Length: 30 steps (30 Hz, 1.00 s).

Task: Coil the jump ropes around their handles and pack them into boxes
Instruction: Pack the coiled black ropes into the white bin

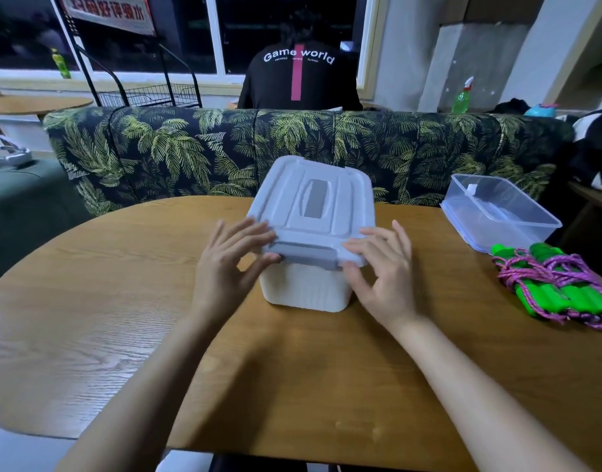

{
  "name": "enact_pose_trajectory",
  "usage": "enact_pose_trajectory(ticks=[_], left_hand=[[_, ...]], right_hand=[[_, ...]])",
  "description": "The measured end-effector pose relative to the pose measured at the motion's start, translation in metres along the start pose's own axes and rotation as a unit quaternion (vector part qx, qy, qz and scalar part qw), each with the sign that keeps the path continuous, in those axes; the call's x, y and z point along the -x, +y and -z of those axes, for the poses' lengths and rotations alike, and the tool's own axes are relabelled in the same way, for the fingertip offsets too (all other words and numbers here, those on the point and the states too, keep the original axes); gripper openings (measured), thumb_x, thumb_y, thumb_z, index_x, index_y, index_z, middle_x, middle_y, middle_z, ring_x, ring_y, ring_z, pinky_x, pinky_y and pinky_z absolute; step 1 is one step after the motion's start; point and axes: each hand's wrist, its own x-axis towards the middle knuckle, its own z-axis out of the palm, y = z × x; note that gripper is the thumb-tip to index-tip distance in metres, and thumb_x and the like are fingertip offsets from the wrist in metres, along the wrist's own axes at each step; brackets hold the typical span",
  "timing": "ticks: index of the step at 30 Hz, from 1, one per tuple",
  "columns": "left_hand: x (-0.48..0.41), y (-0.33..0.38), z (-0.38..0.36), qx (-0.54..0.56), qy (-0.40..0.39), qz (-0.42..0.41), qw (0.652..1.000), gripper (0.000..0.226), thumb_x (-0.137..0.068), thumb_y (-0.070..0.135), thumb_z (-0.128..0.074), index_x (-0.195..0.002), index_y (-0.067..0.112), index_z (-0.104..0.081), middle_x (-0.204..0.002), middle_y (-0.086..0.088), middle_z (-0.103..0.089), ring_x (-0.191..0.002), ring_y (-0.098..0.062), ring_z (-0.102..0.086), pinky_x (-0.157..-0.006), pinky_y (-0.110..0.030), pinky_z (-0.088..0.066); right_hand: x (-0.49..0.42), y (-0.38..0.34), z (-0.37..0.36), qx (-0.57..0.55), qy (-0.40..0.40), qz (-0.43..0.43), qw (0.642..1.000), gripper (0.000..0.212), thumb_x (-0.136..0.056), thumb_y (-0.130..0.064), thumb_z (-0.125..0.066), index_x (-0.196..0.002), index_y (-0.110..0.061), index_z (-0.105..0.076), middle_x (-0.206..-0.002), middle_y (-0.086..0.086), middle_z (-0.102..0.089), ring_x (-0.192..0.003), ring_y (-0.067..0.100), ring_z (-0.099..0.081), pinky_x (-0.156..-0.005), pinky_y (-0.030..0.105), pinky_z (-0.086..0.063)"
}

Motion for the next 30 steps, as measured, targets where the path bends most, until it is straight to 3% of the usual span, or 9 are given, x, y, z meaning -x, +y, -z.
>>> enact_pose_trajectory(ticks=[2, 5, 8, 10, 16, 21, 24, 27, 30], left_hand=[[-0.004, -0.015, 0.012, -0.073, -0.028, 0.021, 0.997, 0.052, -0.097, 0.056, -0.044, -0.124, 0.019, -0.068, -0.138, 0.001, -0.057, -0.137, -0.025, -0.046, -0.116, -0.057, -0.026], [-0.027, 0.002, 0.018, 0.003, -0.119, 0.179, 0.977, 0.063, -0.102, 0.054, -0.028, -0.130, 0.010, -0.062, -0.153, -0.006, -0.043, -0.147, -0.023, -0.029, -0.120, -0.054, -0.011], [-0.042, 0.023, 0.003, 0.028, -0.180, 0.263, 0.948, 0.086, -0.074, 0.081, -0.032, -0.113, 0.008, -0.053, -0.157, -0.012, -0.030, -0.151, -0.021, -0.013, -0.119, -0.049, -0.007], [-0.046, 0.021, -0.001, 0.026, -0.208, 0.257, 0.943, 0.100, -0.062, 0.086, -0.042, -0.127, 0.010, -0.046, -0.163, -0.010, -0.017, -0.152, -0.021, -0.006, -0.120, -0.050, -0.001], [-0.069, -0.005, 0.011, 0.062, -0.329, 0.252, 0.908, 0.124, -0.062, 0.087, -0.061, -0.154, 0.011, -0.026, -0.166, -0.003, -0.005, -0.152, -0.021, -0.009, -0.122, -0.054, -0.010], [-0.085, -0.017, 0.013, 0.088, -0.369, 0.260, 0.888, 0.138, -0.046, 0.095, -0.062, -0.152, 0.012, -0.032, -0.166, -0.003, -0.008, -0.151, -0.021, -0.015, -0.122, -0.049, -0.014], [-0.089, -0.005, 0.012, -0.018, -0.324, 0.239, 0.915, 0.117, -0.061, 0.082, -0.065, -0.154, 0.020, -0.031, -0.165, -0.003, -0.013, -0.151, -0.024, -0.018, -0.120, -0.058, -0.013], [-0.072, 0.043, 0.002, -0.145, -0.156, 0.128, 0.969, 0.056, -0.092, 0.048, -0.057, -0.139, 0.018, -0.056, -0.147, -0.007, -0.051, -0.131, -0.029, -0.052, -0.109, -0.043, -0.033], [-0.034, 0.100, -0.021, -0.125, -0.106, 0.041, 0.986, 0.042, -0.098, 0.044, -0.040, -0.119, 0.022, -0.069, -0.119, -0.001, -0.069, -0.109, -0.030, -0.063, -0.092, -0.044, -0.047]], right_hand=[[0.001, -0.022, -0.006, -0.023, -0.012, 0.021, 0.999, 0.034, -0.090, -0.035, -0.053, -0.092, -0.009, -0.074, -0.099, -0.001, -0.073, -0.108, 0.019, -0.061, -0.116, 0.052, -0.021], [0.003, -0.050, -0.016, -0.057, -0.043, 0.051, 0.996, 0.038, -0.092, -0.033, -0.048, -0.102, -0.009, -0.075, -0.103, -0.002, -0.073, -0.109, 0.018, -0.062, -0.119, 0.052, -0.014], [-0.004, -0.056, -0.012, -0.057, -0.081, 0.084, 0.992, 0.038, -0.096, -0.030, -0.044, -0.113, -0.014, -0.074, -0.104, -0.005, -0.074, -0.113, 0.018, -0.060, -0.121, 0.052, -0.005], [-0.018, -0.042, -0.003, -0.046, -0.091, 0.091, 0.991, 0.033, -0.096, -0.027, -0.048, -0.113, -0.017, -0.075, -0.104, -0.008, -0.075, -0.115, 0.018, -0.059, -0.121, 0.051, -0.004], [-0.065, 0.052, 0.039, 0.118, -0.203, -0.132, 0.963, 0.053, -0.096, -0.058, -0.033, -0.125, -0.029, -0.068, -0.138, -0.010, -0.059, -0.140, 0.016, -0.042, -0.120, 0.052, -0.004], [-0.053, 0.094, 0.059, -0.156, -0.231, -0.223, 0.934, 0.037, -0.097, -0.052, -0.039, -0.119, -0.038, -0.064, -0.141, -0.010, -0.055, -0.146, 0.002, -0.027, -0.117, 0.017, -0.018], [-0.043, 0.096, 0.050, -0.162, -0.191, -0.228, 0.941, 0.041, -0.099, -0.044, -0.036, -0.122, -0.024, -0.063, -0.135, -0.009, -0.057, -0.145, 0.008, -0.032, -0.112, 0.010, -0.022], [-0.040, 0.093, 0.048, -0.150, -0.172, -0.210, 0.951, 0.055, -0.096, -0.051, -0.032, -0.125, -0.017, -0.063, -0.135, -0.005, -0.058, -0.142, 0.008, -0.034, -0.113, 0.011, -0.022], [-0.039, 0.092, 0.048, -0.130, -0.156, -0.209, 0.957, 0.056, -0.095, -0.052, -0.028, -0.125, -0.019, -0.063, -0.135, -0.005, -0.058, -0.141, 0.009, -0.036, -0.122, 0.032, -0.020]])
